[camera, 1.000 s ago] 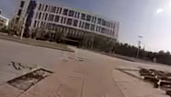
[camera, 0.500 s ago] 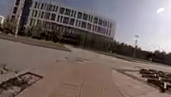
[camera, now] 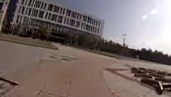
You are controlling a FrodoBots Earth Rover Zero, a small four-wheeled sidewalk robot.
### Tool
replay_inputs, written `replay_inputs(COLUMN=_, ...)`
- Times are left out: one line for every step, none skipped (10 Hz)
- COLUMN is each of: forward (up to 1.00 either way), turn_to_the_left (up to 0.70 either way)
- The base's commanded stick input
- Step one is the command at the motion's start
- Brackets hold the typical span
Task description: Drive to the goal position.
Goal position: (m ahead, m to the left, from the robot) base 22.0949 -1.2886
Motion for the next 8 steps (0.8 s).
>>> replay_inputs(forward=0.7, turn_to_the_left=0.0)
replay_inputs(forward=0.7, turn_to_the_left=0.0)
replay_inputs(forward=0.7, turn_to_the_left=0.0)
replay_inputs(forward=0.7, turn_to_the_left=0.0)
replay_inputs(forward=0.7, turn_to_the_left=0.0)
replay_inputs(forward=0.7, turn_to_the_left=0.0)
replay_inputs(forward=0.7, turn_to_the_left=0.0)
replay_inputs(forward=0.7, turn_to_the_left=0.0)
